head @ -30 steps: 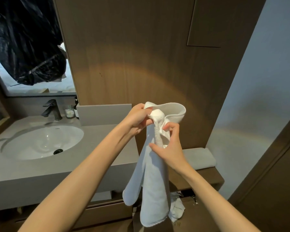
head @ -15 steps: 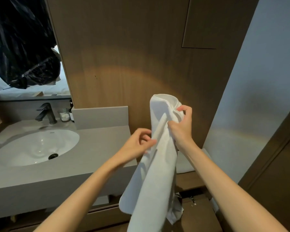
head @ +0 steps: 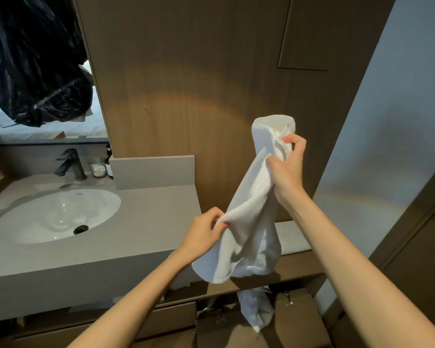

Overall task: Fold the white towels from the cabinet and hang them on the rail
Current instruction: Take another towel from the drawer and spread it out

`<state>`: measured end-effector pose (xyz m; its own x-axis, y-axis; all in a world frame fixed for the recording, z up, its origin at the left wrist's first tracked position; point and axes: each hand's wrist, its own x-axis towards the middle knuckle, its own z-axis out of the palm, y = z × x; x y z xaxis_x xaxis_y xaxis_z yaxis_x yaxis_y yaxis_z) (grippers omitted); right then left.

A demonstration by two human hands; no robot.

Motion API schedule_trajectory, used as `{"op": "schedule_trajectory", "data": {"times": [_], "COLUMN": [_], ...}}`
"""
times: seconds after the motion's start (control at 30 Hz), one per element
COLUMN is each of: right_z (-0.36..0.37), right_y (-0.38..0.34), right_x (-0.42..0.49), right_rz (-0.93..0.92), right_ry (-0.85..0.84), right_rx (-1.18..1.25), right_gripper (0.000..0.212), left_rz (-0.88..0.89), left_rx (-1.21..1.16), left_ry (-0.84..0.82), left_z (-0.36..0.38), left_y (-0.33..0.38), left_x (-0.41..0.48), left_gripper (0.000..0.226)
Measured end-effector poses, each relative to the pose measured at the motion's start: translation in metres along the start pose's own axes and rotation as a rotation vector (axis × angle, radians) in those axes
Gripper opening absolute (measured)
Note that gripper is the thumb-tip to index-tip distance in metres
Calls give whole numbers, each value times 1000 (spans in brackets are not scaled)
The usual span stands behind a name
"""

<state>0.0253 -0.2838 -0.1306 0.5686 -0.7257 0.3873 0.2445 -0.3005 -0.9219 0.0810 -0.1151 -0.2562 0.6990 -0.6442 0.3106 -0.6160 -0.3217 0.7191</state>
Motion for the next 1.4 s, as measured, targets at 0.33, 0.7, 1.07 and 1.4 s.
{"op": "schedule_trajectory", "data": {"times": [0.33,0.7,1.07,1.4], "right_z": [31,138,260,302], "right_y": [10,28,93,152], "right_x": [8,29,68,102], "right_rz": [-15,-52,51,205], "right_ry": [78,-85,-64,-77], "right_rx": [23,-84,-89,-49], "right_gripper": [57,51,48,40], "left_rz": [-35,-163,-99,6], "left_rx": [-239,-347,-21,258], "left_ry": [254,224,248,-377], "left_z": [-112,-189,-192,-119], "left_y": [2,-76,-225,-299], "left_x": [61,114,180,136], "left_gripper": [9,12,16,37]}}
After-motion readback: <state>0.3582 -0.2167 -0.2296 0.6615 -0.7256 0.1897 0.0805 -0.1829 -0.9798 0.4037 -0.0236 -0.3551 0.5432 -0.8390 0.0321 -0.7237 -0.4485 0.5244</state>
